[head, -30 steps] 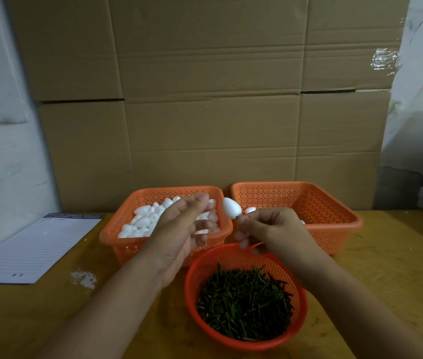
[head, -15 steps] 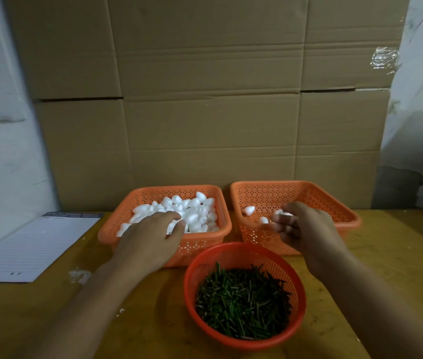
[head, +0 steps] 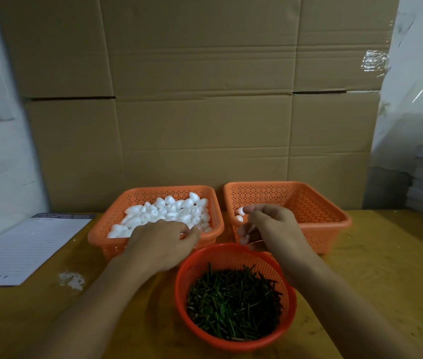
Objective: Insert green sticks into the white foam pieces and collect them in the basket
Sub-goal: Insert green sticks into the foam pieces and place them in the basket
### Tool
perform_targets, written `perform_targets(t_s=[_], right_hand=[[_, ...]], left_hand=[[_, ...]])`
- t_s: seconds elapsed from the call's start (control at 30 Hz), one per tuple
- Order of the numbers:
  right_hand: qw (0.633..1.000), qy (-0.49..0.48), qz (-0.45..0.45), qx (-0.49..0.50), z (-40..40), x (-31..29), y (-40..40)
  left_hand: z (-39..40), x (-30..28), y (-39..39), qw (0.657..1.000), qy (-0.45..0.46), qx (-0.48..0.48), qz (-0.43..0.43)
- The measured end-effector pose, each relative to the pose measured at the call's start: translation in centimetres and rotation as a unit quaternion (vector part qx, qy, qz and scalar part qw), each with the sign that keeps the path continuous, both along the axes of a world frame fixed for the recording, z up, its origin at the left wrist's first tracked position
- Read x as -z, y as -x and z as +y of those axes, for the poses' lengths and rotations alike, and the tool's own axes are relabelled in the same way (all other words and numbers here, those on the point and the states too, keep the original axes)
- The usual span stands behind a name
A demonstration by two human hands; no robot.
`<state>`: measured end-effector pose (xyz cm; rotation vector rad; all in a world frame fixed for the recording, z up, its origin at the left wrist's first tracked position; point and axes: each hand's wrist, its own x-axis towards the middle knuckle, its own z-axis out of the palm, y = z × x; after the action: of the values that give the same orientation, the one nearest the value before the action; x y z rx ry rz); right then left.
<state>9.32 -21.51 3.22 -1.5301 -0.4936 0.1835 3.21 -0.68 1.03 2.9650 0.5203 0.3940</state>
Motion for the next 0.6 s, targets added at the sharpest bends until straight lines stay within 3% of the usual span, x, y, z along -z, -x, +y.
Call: perform_targets(t_s=[0.2, 0.3, 0.6], right_hand=[[1.0, 0.004, -0.01, 0.004, 0.0, 0.1, -0.1], [1.0, 0.005, -0.01, 0.003, 0.1, 0.2, -0.2], [1.0, 0.006, -0.009, 0.006, 0.0, 0.3, -0.3]], left_hand=[[0.4, -0.7, -0.4, 0.995, 0.066, 0.014, 0.074], [0.6, -0.5, -0.9, 0.994, 0.043, 0.017, 0.097], [1.5, 0.7, -1.6, 0.997, 0.03, 0.023, 0.064]])
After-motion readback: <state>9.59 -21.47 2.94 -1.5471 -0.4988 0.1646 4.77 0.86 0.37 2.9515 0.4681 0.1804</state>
